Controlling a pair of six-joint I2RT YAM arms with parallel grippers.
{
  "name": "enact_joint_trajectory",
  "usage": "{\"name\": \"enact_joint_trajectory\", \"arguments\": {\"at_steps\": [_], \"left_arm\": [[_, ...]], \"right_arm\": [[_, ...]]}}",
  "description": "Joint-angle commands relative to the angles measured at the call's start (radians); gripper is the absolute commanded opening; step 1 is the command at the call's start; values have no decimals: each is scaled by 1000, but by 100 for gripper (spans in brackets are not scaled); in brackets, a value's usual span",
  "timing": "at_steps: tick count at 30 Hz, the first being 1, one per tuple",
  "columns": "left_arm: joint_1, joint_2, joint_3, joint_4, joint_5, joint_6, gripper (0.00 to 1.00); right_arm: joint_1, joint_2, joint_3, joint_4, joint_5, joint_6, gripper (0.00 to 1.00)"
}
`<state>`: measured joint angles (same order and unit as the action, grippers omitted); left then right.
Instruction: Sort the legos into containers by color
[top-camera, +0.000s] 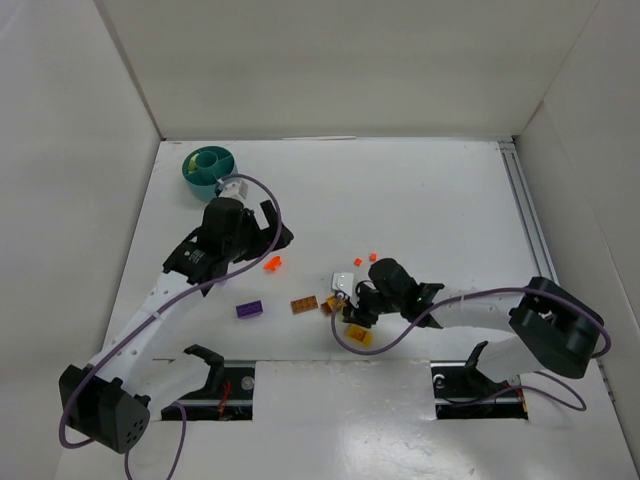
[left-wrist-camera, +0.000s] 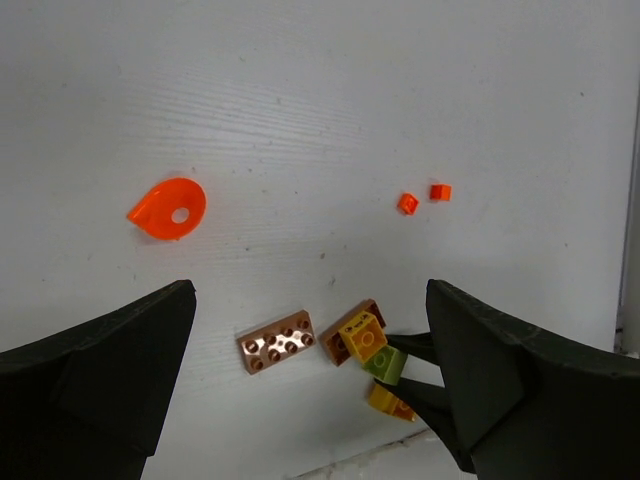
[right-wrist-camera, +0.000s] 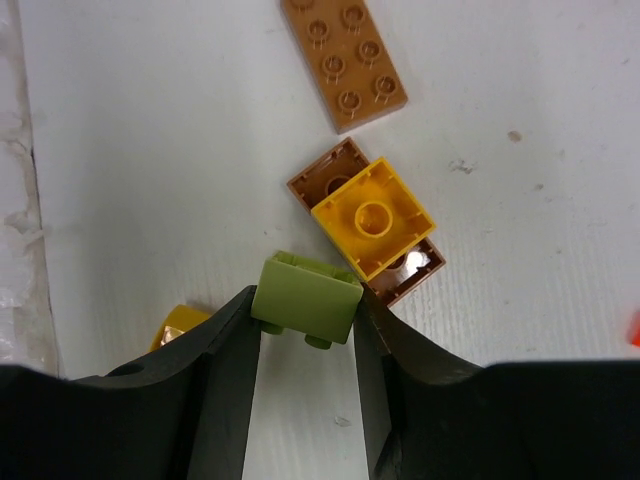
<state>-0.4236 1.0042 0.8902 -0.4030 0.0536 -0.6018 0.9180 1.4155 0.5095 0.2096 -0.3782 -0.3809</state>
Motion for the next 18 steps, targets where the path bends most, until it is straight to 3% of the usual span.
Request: {"name": "enact_joint_trajectory", "arguments": {"at_steps": [1, 4, 7, 12, 18], "left_arm": [[-7, -55, -34, 47, 144, 30, 100], [-7, -94, -108, 174, 350, 60, 100], [-62, -105, -175, 295, 468, 21, 100], [-219, -46, -185, 469, 521, -24, 100], [-262, 30, -143, 511, 577, -27, 100]], "right_arm": [[9, -91, 21, 65, -39, -26, 16], [9, -205, 21, 65, -30, -26, 16], [9, -310, 32, 65, -30, -36, 16], [9, -369, 64, 56, -96, -59, 17], [9, -357, 87, 45, -110, -73, 17]]}}
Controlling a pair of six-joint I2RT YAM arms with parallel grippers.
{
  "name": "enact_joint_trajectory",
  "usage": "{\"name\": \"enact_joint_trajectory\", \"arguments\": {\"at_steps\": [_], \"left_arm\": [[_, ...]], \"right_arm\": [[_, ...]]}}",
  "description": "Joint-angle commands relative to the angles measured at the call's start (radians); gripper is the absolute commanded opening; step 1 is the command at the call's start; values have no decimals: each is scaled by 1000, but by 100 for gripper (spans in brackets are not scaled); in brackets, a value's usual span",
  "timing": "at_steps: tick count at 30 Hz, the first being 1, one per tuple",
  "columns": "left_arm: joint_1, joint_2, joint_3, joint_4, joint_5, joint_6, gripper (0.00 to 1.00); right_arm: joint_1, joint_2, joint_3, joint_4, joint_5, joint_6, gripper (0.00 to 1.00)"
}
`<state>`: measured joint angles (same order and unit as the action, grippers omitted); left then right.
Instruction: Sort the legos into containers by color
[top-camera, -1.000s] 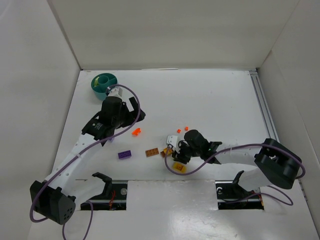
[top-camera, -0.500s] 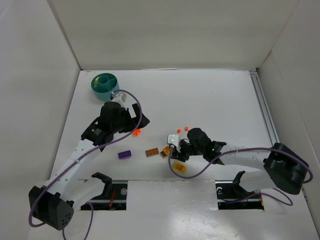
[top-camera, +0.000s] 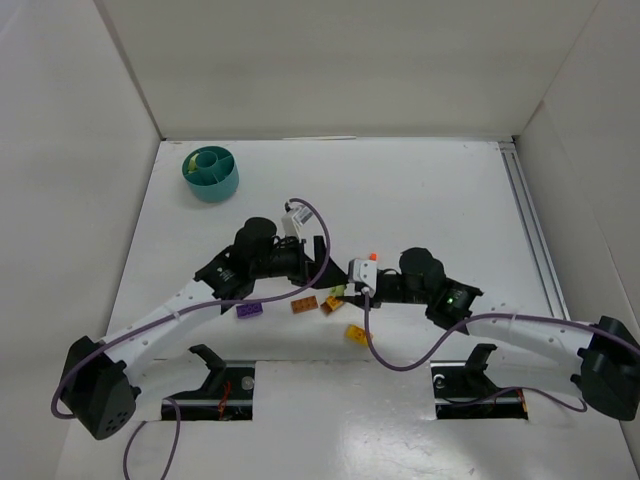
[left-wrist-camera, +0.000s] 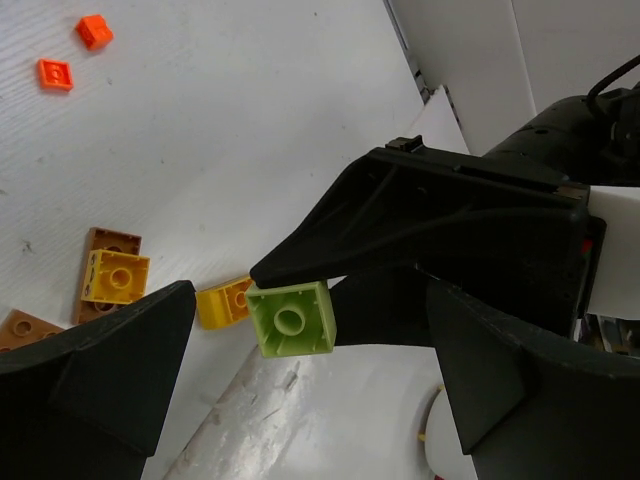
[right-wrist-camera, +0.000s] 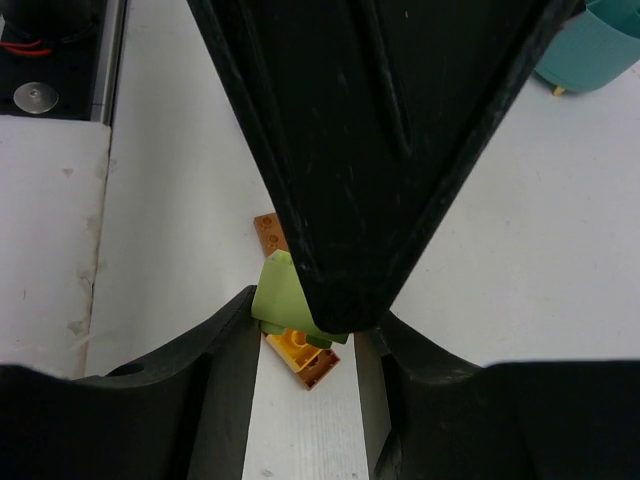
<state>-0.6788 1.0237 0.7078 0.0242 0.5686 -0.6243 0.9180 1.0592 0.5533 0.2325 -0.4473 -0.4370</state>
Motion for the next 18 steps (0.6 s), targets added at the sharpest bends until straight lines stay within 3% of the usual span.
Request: {"name": "enact_joint_trajectory", "arguments": {"at_steps": [1, 5, 8, 13, 18], "left_arm": [[-7, 22, 39, 83, 62, -5, 100], [-7, 22, 30, 83, 73, 5, 100], [-7, 22, 12, 83, 82, 5, 94], [-7, 22, 2, 103, 105, -15, 72], [-7, 22, -18, 103, 125, -15, 65]], "right_arm": [[9, -1, 53, 22, -41, -17, 17], [9, -30, 53, 22, 5, -17, 17], [9, -57, 43, 22, 5, -28, 17], [9, -67, 43, 22, 28, -28, 17], [9, -67, 53, 22, 39, -28, 17]]}}
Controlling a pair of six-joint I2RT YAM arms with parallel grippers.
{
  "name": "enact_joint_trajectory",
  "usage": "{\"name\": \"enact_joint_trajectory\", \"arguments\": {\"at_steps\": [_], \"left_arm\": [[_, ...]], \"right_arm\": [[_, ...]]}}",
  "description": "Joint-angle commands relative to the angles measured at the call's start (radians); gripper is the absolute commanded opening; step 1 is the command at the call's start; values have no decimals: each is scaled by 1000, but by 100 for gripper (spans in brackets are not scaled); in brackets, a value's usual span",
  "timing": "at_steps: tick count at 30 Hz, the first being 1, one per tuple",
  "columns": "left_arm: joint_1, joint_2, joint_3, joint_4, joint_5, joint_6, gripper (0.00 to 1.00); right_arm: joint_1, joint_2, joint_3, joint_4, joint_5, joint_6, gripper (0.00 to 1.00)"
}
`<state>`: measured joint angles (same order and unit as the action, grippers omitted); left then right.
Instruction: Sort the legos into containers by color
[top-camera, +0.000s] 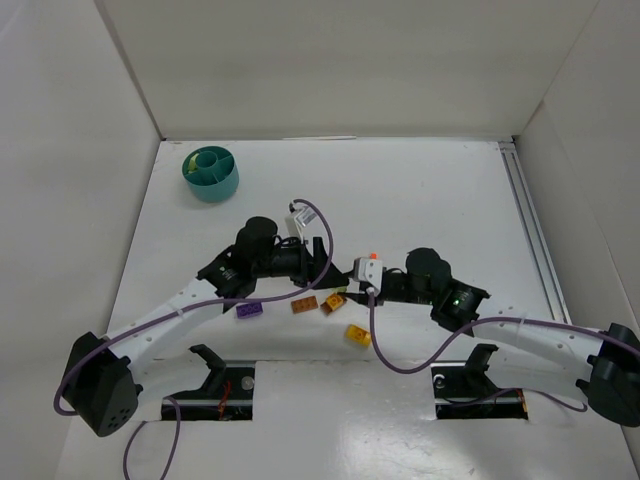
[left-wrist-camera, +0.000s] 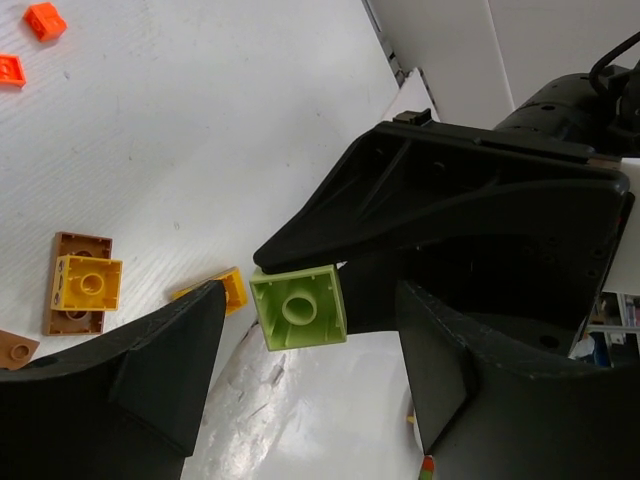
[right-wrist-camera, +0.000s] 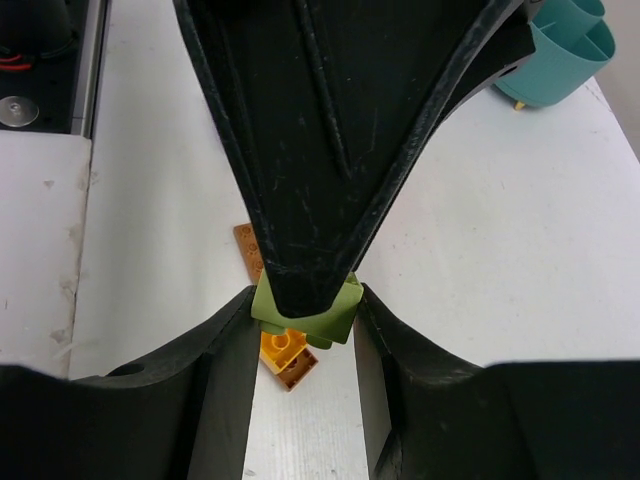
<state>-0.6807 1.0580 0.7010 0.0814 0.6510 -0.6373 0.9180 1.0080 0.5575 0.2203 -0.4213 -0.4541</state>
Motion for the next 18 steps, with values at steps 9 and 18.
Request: {"name": "enact_joint_trajectory", "arguments": {"at_steps": [9, 18], "left_arm": [[-36, 19, -11, 26, 32, -4, 61], [-36, 30, 9, 35, 1, -13, 34]], "right_arm": [[9, -16, 68, 34, 35, -11, 17], [9, -16, 68, 44, 24, -11, 18]]}}
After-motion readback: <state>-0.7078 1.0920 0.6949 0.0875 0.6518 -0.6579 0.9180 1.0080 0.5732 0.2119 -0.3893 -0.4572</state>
